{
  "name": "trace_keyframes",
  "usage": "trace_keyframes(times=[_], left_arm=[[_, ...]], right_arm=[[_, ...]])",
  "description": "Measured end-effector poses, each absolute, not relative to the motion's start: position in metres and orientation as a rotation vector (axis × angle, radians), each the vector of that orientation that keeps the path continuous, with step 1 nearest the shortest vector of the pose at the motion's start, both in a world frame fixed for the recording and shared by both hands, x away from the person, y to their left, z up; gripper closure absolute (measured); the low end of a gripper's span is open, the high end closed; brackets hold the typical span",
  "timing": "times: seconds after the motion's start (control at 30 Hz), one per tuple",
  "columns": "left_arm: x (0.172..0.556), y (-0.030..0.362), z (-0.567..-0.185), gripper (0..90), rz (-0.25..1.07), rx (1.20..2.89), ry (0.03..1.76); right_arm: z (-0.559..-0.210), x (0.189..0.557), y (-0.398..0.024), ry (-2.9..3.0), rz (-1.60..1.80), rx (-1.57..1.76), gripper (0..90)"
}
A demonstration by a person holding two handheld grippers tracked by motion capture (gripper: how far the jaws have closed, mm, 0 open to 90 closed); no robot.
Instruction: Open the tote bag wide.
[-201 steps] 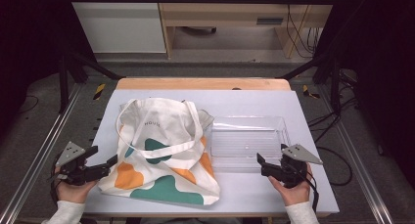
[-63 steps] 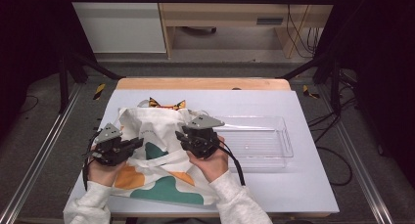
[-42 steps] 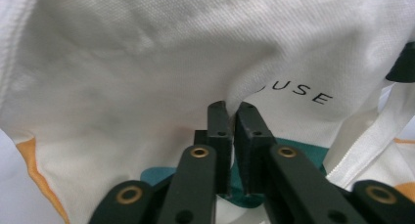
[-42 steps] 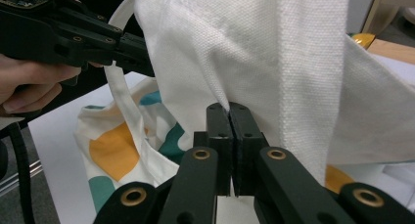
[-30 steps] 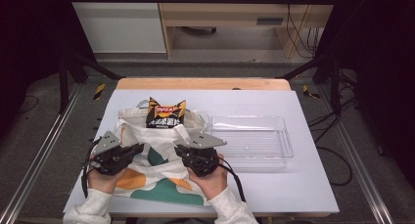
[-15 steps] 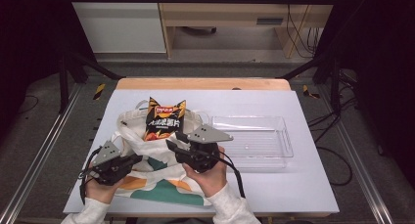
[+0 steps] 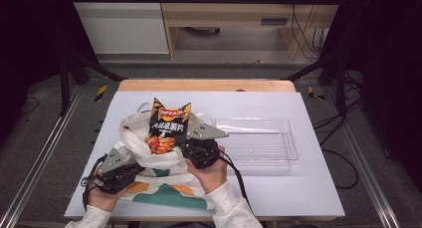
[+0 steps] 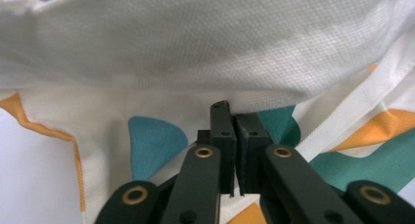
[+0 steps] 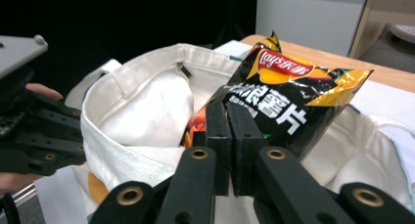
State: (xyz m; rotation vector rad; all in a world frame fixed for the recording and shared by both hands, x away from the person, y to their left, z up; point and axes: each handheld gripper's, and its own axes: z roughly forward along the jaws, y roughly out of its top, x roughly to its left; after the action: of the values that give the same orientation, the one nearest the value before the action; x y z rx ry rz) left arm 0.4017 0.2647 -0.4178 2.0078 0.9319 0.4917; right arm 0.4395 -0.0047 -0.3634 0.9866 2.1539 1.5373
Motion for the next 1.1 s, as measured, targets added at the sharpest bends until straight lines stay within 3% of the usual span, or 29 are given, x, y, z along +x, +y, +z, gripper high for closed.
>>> trace_keyframes(times=[0.17, 0.57, 0.83, 1.1], left_arm=[[0.392, 0.275, -0.405, 82.7, 0.516, 1.933, 0.949], [0.39, 0.297, -0.366, 88.6, 0.594, 1.76, 0.942], [0.421, 0.279, -0.379, 88.6, 0.532, 1.885, 0.952], [0.418, 0.281, -0.407, 89.1, 0.478, 2.001, 0.997]], right_arm=[[-0.369, 0.442, -0.004, 2.172, 1.502, 1.004, 90.0], [-0.383, 0.44, -0.003, 2.229, 1.476, 1.022, 90.0], [-0.404, 0.428, 0.002, 2.295, 1.432, 1.015, 89.7], [-0.427, 0.418, -0.001, 2.344, 1.434, 1.056, 88.9]])
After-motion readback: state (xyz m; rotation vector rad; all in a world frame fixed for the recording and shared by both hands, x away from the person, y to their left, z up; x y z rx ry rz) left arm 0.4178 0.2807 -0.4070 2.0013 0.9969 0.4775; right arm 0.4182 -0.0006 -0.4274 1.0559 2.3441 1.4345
